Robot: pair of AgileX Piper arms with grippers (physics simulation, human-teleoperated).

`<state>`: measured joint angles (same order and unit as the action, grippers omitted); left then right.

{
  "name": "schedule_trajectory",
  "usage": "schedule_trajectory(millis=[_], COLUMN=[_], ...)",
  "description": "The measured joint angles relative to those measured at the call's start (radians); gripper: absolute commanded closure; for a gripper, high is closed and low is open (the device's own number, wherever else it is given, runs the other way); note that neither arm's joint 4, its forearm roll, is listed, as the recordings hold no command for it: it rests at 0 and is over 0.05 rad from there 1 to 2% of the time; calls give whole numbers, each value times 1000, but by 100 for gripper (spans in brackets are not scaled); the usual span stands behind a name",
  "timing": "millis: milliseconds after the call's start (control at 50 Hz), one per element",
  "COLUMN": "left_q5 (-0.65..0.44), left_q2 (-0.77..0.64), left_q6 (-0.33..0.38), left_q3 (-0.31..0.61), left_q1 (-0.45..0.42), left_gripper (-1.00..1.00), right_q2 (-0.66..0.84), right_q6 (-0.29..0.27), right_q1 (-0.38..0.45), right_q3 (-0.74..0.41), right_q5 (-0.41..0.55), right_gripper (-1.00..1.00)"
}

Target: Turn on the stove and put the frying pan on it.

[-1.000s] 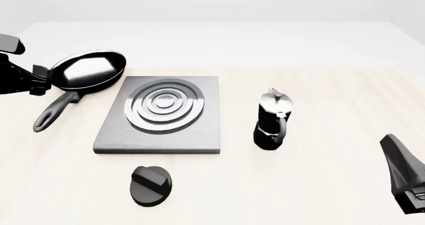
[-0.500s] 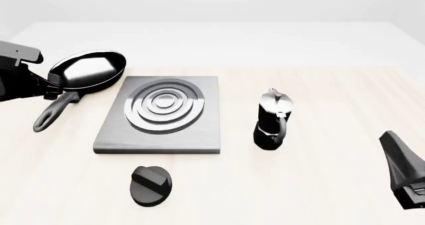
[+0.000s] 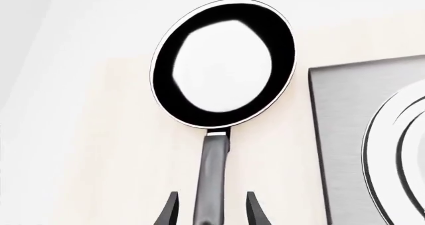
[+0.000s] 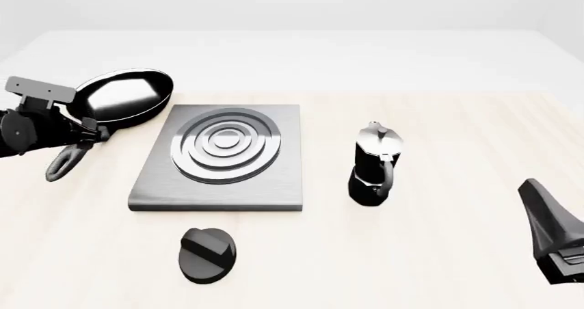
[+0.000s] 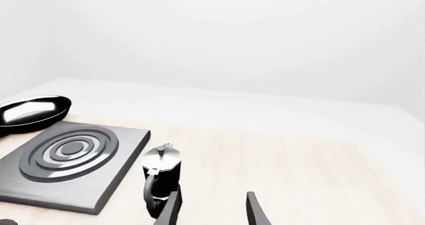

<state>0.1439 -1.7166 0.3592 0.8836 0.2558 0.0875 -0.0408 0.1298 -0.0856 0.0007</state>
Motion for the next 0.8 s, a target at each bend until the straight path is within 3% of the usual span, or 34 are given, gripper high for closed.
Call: schedule_trajectory(millis=[800], left_q5=[93], left_q2=[-166], left_q6=[52], left_q3=[12], left_q1=[46], left_gripper=[-100], right_q2=[53], right_q6=[-2], right_q1=[1], right_q3=[21], right_q5=[-59], right_gripper=[-100])
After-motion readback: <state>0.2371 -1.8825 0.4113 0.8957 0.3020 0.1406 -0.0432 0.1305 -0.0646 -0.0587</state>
